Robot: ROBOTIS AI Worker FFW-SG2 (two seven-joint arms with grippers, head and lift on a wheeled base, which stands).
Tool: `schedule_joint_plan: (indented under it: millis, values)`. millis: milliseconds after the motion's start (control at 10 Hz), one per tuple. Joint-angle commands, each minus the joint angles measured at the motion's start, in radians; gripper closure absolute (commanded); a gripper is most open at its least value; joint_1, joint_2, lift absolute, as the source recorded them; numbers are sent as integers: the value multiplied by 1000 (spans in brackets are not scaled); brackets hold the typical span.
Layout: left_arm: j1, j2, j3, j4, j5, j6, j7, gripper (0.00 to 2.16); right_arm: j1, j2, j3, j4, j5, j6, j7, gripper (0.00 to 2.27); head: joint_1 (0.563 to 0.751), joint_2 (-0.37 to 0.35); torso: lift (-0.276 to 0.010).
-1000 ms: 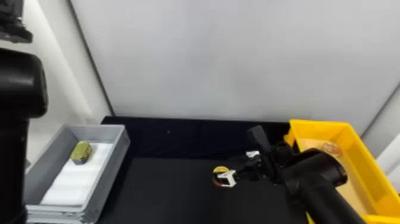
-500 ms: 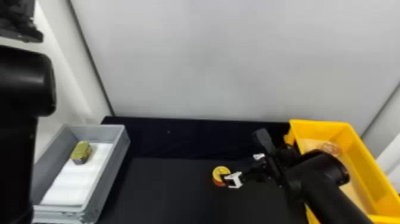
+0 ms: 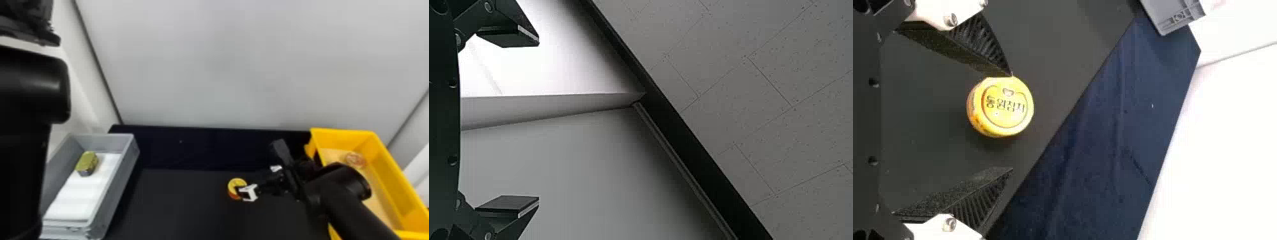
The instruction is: Pick up the round yellow can and place it in the yellow rectangular box
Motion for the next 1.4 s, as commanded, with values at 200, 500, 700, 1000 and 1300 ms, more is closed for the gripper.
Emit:
schedule_joint_plan:
  millis: [200, 500, 700, 1000, 1300]
  values:
    - [-13, -2, -12, 1, 2, -4, 0, 154, -2, 6, 49, 40, -29, -22, -4, 139, 663, 54, -10]
    - [-22, -2, -20, 4, 3, -9, 0, 154, -11, -1, 87, 48, -46, -33, -10, 140, 663, 54, -10]
    - [-26, -2, -22, 4, 3, -14, 0, 153, -10, 0, 89, 51, -47, -38, -17, 140, 663, 54, -10]
    - [-29, -3, -23, 6, 3, -18, 0, 154, -11, -1, 98, 57, -53, -39, -19, 140, 663, 54, -10]
    - [-34, -6, -26, 12, 5, -24, 0, 154, -13, 0, 102, 66, -56, -41, -20, 140, 663, 54, -10]
